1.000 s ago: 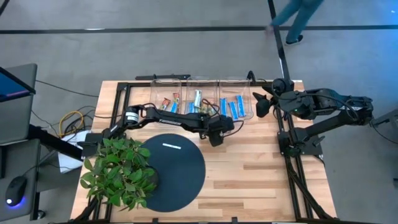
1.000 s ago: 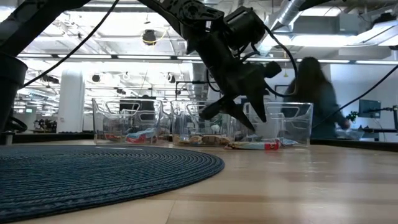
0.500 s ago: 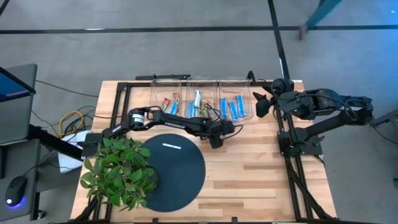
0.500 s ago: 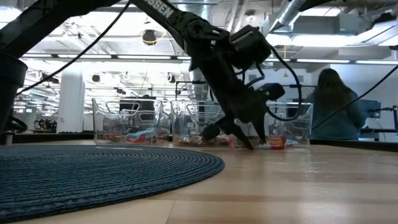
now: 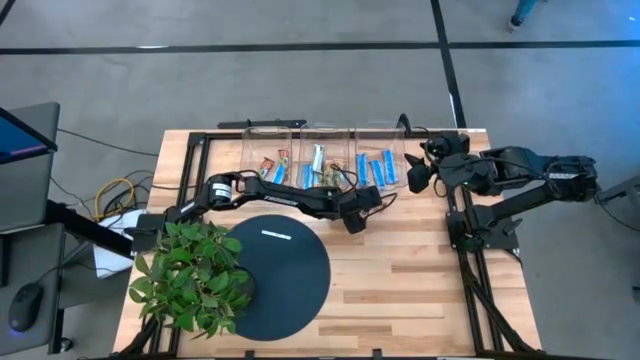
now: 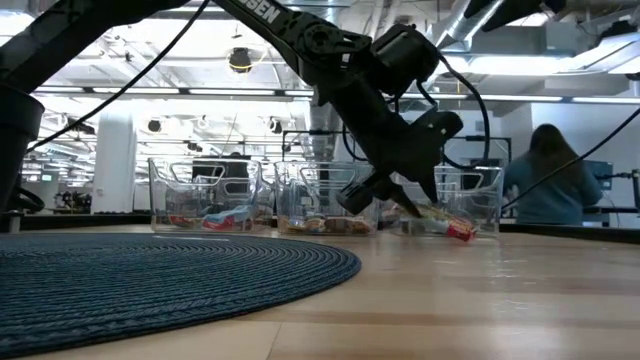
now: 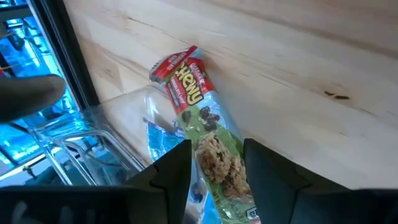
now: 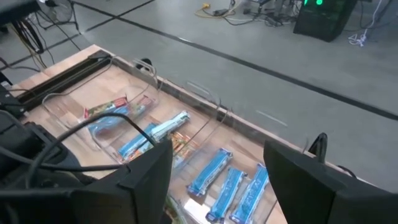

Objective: Pick and place Granola Bars by type
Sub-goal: Put the red granola bar into the left transparent bin

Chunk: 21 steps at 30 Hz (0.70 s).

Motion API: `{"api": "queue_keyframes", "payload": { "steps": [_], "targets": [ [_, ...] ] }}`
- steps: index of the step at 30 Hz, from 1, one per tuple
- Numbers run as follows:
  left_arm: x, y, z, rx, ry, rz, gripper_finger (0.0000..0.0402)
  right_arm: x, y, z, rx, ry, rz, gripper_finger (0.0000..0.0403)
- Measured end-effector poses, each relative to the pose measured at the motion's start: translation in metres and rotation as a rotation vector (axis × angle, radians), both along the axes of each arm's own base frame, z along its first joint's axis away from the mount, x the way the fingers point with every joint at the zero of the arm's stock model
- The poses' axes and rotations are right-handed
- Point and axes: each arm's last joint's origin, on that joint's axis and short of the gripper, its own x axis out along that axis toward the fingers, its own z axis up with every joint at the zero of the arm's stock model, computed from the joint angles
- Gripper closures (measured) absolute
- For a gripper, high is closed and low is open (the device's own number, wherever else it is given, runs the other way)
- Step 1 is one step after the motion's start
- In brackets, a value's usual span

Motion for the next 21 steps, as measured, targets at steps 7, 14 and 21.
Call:
{"api": "queue_keyframes", "payload": {
  "steps": [7, 14, 21],
  "targets": [
    [-0.001, -0.002, -0.001, -0.022, 0.010, -0.011, 0.0260, -0.001, 0.000, 0.000, -0.001, 0.007, 0.000, 0.0159],
    [-0.006, -0.014, -0.005, -0.098, 0.080, -0.065, 0.0260, -0.001, 0.000, -0.001, -0.009, 0.017, 0.000, 0.0159],
    [0.003, 0.001, 0.008, -0.043, -0.073, 0.003, 0.0260, -0.002, -0.001, -0.001, -0.027, 0.024, -0.017, 0.0159]
  ]
}}
